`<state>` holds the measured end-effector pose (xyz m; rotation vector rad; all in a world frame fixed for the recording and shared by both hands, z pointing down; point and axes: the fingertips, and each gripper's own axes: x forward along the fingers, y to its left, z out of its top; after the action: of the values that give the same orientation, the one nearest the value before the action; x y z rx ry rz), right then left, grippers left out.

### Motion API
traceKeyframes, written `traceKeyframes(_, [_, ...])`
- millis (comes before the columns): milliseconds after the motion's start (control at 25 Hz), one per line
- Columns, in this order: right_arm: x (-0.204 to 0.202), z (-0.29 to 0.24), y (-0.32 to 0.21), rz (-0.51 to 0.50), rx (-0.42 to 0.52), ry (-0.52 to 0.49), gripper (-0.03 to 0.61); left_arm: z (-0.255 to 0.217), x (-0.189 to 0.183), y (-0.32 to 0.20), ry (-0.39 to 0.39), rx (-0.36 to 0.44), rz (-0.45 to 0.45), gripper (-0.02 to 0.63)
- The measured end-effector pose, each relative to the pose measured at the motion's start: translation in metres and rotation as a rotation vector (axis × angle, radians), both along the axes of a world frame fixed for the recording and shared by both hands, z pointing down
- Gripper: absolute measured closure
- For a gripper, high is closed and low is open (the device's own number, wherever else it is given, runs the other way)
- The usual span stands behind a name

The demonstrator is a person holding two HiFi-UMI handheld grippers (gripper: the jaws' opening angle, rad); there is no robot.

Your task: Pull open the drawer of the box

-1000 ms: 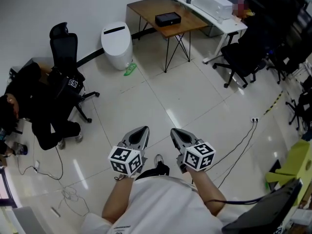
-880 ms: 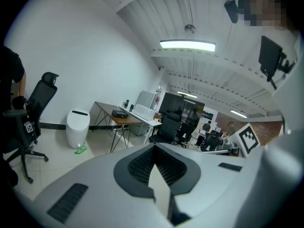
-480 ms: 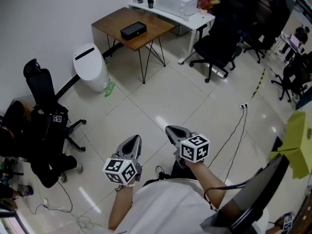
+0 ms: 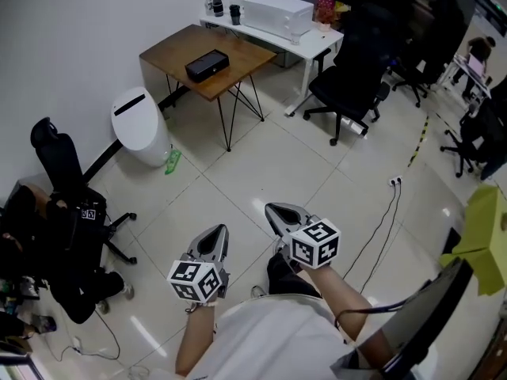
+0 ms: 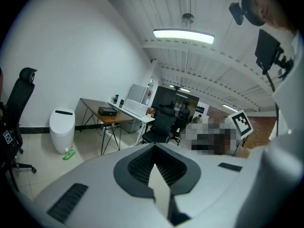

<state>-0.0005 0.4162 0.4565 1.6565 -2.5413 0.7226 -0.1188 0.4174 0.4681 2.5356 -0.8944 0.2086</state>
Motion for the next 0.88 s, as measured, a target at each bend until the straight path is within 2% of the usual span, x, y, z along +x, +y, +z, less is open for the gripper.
traceKeyframes(240, [0.061, -0.004, -0.05, 0.032, 0.013, -0.027, 0.592, -0.017, 0.056, -0.058, -0.011, 0.043, 0.029, 0.615])
traceKeyframes(400, [0.088, -0.009, -0.092, 0.024, 0.028, -0.02, 0.592, -0.023, 0.085, -0.109, -0.038, 0.094, 0.002, 0.615])
traceKeyframes(520, [0.115, -0.013, -0.115, 0.026, 0.039, -0.024, 0.592, -0.026, 0.112, -0.137, -0.023, 0.089, -0.019, 0.615])
traceKeyframes(640, [0.144, -0.015, -0.133, 0.046, 0.039, -0.08, 0.592, -0.025, 0.138, -0.155, -0.028, 0.082, -0.012, 0.615])
traceKeyframes(760, [0.165, -0.01, -0.145, 0.063, 0.026, -0.117, 0.592, -0.02, 0.154, -0.165, -0.043, 0.068, -0.005, 0.615])
traceKeyframes(880, [0.177, -0.002, -0.155, 0.064, 0.008, -0.108, 0.592, -0.014, 0.163, -0.176, -0.05, 0.05, -0.001, 0.615])
